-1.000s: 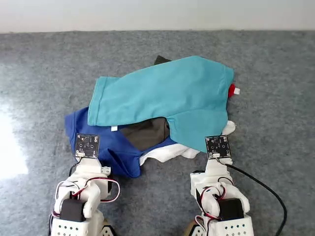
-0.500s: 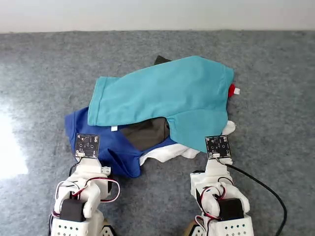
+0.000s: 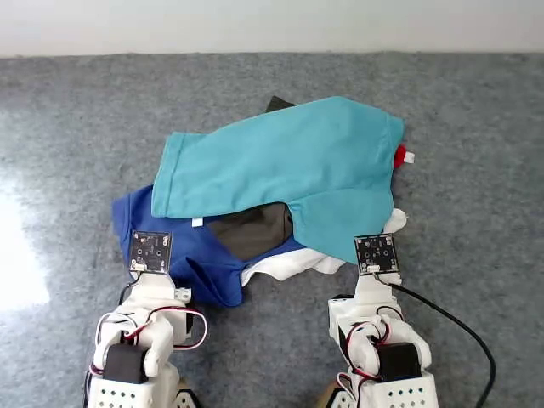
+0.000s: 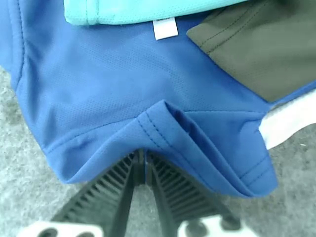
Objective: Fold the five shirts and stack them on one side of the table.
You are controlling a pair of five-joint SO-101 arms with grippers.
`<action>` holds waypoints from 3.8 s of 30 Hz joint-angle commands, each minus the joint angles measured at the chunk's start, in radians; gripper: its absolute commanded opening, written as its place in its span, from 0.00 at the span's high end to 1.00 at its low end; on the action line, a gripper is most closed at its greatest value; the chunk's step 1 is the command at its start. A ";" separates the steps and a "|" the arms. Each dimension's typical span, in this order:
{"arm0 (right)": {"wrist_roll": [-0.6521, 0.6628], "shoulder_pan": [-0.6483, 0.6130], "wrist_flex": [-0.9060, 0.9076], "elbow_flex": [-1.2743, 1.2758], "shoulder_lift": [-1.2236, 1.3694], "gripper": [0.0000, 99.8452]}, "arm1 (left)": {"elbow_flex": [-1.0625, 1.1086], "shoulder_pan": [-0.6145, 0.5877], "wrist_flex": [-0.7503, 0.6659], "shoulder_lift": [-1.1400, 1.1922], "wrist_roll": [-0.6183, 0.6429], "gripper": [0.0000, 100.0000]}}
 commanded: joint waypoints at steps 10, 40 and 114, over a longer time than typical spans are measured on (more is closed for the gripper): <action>-0.009 0.001 0.007 0.015 -0.004 0.96 | -0.019 0.135 0.009 -0.008 -0.009 0.98; -0.009 0.001 0.007 0.015 -0.004 0.96 | -0.802 0.040 -0.110 0.552 -0.540 0.97; -0.009 0.001 0.007 0.015 -0.004 0.96 | -1.589 -0.804 -0.282 1.298 -0.621 0.99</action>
